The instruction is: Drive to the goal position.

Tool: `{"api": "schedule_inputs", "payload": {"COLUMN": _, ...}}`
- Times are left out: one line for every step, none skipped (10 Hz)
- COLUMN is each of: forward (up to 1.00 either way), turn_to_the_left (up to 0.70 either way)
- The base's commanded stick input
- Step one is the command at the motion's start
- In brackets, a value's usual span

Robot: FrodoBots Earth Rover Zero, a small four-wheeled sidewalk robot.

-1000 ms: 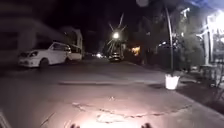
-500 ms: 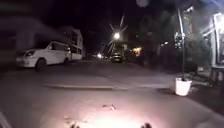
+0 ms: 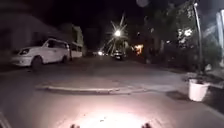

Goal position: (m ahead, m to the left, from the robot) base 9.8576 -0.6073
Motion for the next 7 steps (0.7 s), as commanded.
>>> {"api": "schedule_inputs", "payload": {"forward": 0.70, "turn_to_the_left": 0.00}}
{"api": "schedule_inputs", "payload": {"forward": 0.70, "turn_to_the_left": 0.00}}
{"api": "schedule_inputs", "payload": {"forward": 0.70, "turn_to_the_left": 0.00}}
{"api": "schedule_inputs", "payload": {"forward": 0.70, "turn_to_the_left": 0.00}}
{"api": "schedule_inputs", "payload": {"forward": 0.70, "turn_to_the_left": 0.00}}
{"api": "schedule_inputs", "payload": {"forward": 0.70, "turn_to_the_left": 0.00}}
{"api": "schedule_inputs", "payload": {"forward": 0.70, "turn_to_the_left": 0.00}}
